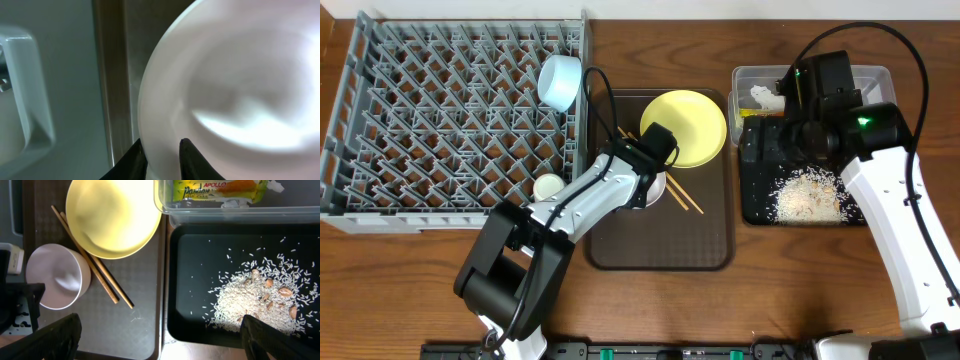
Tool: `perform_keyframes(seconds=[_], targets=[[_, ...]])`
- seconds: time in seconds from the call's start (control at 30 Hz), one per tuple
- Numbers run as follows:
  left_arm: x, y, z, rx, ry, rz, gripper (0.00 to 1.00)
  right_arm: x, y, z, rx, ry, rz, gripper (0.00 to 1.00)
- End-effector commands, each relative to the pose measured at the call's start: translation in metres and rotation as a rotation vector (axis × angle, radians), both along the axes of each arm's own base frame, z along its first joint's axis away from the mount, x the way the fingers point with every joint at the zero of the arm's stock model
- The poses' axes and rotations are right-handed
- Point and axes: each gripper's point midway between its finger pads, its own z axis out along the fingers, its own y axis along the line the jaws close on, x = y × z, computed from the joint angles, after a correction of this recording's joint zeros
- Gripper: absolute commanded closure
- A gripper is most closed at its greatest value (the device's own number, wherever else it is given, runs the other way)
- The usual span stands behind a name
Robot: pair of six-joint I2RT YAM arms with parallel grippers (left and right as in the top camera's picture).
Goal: Sort waste into correct bins and load items into the dishwasher
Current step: 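Lower the left gripper onto the pink bowl rim and grasp it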
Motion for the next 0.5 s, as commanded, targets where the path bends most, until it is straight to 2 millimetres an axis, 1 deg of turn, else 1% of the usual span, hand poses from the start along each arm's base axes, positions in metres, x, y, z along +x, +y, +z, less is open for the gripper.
perform_keyframes(seconds=[0.0,0.03,0.07,0.37,0.47], targets=[[-0.0054,0.0031,-0.0076,0.004,0.033,-0.009,0.87,0.001,-0.0034,-0.0012,-0.012,0.0,-0.002,0.01],[-0.0052,0.0034,-0.0075,0.006,0.032,-0.009,0.92,0.001,-0.0034,-0.0012,-0.012,0.0,-0.002,0.01],[-0.0051,0.0034,-0.0075,0.006,0.031,-0.009,0.92,0.0009,-0.0034,-0.0013,-0.012,0.001,-0.002,0.01],[-0.0037,0.0044,-0.007,0.008,0.027,-0.011,0.92,0.001,-0.0034,-0.0012,-0.012,0.0,-0.002,0.01],[-0.0009,0.006,-0.0017,0.0,0.017,0.0,0.92,0.0009,-0.0034,-0.0013,-0.012,0.001,-0.002,0.01]])
